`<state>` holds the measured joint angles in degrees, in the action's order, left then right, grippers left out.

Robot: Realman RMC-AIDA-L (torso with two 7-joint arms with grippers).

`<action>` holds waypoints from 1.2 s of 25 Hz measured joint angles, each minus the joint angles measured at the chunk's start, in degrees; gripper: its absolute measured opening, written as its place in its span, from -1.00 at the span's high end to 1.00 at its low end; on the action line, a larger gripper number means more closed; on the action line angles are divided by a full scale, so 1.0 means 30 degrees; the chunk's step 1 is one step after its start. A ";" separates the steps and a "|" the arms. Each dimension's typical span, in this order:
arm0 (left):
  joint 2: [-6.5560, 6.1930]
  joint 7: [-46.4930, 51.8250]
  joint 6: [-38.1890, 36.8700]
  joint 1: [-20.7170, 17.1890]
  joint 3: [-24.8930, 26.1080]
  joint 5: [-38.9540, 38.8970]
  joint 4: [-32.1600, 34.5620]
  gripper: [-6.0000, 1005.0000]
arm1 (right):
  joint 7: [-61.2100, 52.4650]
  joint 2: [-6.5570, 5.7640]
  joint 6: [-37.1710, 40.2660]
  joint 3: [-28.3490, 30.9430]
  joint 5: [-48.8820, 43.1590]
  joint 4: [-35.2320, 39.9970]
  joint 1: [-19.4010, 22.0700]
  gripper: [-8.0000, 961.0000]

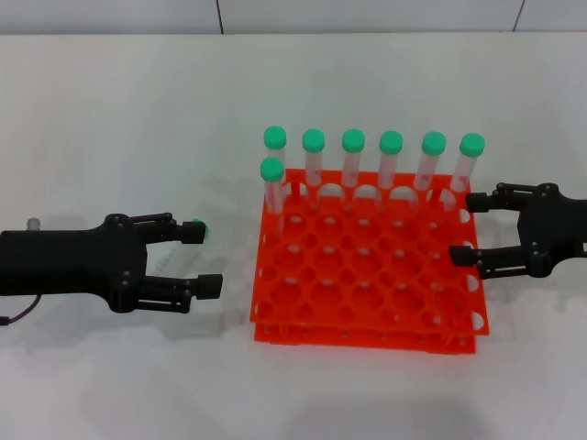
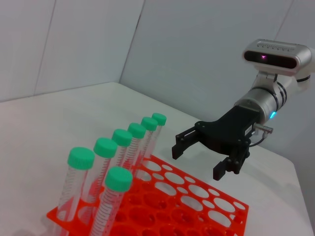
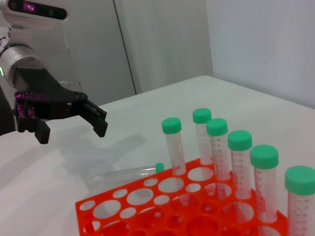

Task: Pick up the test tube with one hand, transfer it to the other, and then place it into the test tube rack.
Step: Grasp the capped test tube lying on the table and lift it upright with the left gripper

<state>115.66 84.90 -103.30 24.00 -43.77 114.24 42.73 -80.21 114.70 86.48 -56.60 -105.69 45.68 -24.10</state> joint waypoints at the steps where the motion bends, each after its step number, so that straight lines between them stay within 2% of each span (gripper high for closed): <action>1: 0.0000 0.0000 0.0005 -0.0001 0.0001 -0.0001 0.0000 -0.75 | 0.0000 0.0000 0.0002 0.0000 0.0003 0.0006 -0.0012 -0.79; 16: -0.0107 0.0196 0.0342 -0.0002 0.0000 -0.0196 -0.0049 -0.75 | 0.0063 -0.0001 -0.0083 0.0013 0.0061 0.0007 -0.0120 -0.79; 19: -0.0279 0.1004 0.0608 0.0151 -0.0005 0.0137 -0.0033 -0.75 | 0.0071 -0.0002 -0.0099 0.0026 0.0079 0.0008 -0.0121 -0.79; 25: -0.0948 0.4431 0.1234 0.1493 -0.0010 0.2847 0.0037 -0.75 | 0.0065 -0.0002 -0.0093 0.0030 0.0236 0.0048 -0.0112 -0.79; 30: -0.1210 0.6384 0.1621 0.2634 -0.0004 0.5590 0.0139 -0.75 | 0.0074 0.0009 -0.0022 0.0031 0.0509 0.0076 -0.0118 -0.79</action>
<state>112.03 104.05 -98.44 31.90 -43.78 131.01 43.15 -79.98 114.72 86.42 -56.51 -104.16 45.91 -24.45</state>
